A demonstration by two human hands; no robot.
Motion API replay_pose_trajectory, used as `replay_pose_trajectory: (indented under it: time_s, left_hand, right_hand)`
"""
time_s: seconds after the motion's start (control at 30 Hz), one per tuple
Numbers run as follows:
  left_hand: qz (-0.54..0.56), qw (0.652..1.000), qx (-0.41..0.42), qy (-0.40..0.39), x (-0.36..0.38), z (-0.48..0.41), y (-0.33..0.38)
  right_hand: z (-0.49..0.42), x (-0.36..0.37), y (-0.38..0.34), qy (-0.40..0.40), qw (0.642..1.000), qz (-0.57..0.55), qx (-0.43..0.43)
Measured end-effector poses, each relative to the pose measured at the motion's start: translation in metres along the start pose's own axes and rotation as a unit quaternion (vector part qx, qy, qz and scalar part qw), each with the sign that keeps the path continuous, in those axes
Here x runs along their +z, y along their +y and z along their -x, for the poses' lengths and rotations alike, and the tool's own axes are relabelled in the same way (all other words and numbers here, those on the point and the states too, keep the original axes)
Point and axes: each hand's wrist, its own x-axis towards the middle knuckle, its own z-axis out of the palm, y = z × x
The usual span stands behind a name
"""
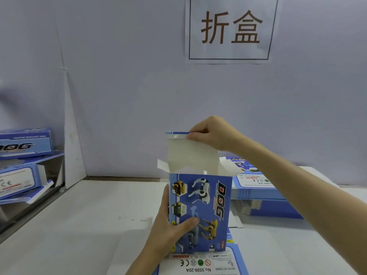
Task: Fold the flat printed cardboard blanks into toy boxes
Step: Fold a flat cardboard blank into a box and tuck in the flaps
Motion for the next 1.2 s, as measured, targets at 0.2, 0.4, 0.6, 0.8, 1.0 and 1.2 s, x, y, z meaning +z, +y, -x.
replay_pose_trajectory:
  time_s: [0.2,0.4,0.6,0.8,1.0,1.2]
  left_hand:
    - [0.063,0.994,-0.003,0.095,-0.007,-0.008,0.021]
    - [0.095,0.983,0.056,0.145,-0.017,-0.007,0.075]
    - [0.012,0.976,0.112,0.186,-0.023,0.001,0.104]
    - [-0.018,0.987,0.105,0.121,-0.023,0.004,0.109]
    - [-0.038,0.984,0.138,0.108,-0.02,0.007,0.11]
    - [-0.045,0.975,0.172,0.131,-0.009,0.01,0.11]
  right_hand:
    - [0.041,0.001,-0.001,0.264,0.95,-0.163,0.038]
    - [0.107,0.061,-0.017,0.086,0.922,-0.349,0.145]
    - [0.124,0.07,-0.025,0.072,0.914,-0.381,0.122]
    - [0.131,0.06,-0.024,0.084,0.905,-0.402,0.113]
    - [0.132,0.061,-0.021,0.053,0.9,-0.413,0.128]
    - [0.13,0.059,-0.019,0.077,0.915,-0.37,0.143]
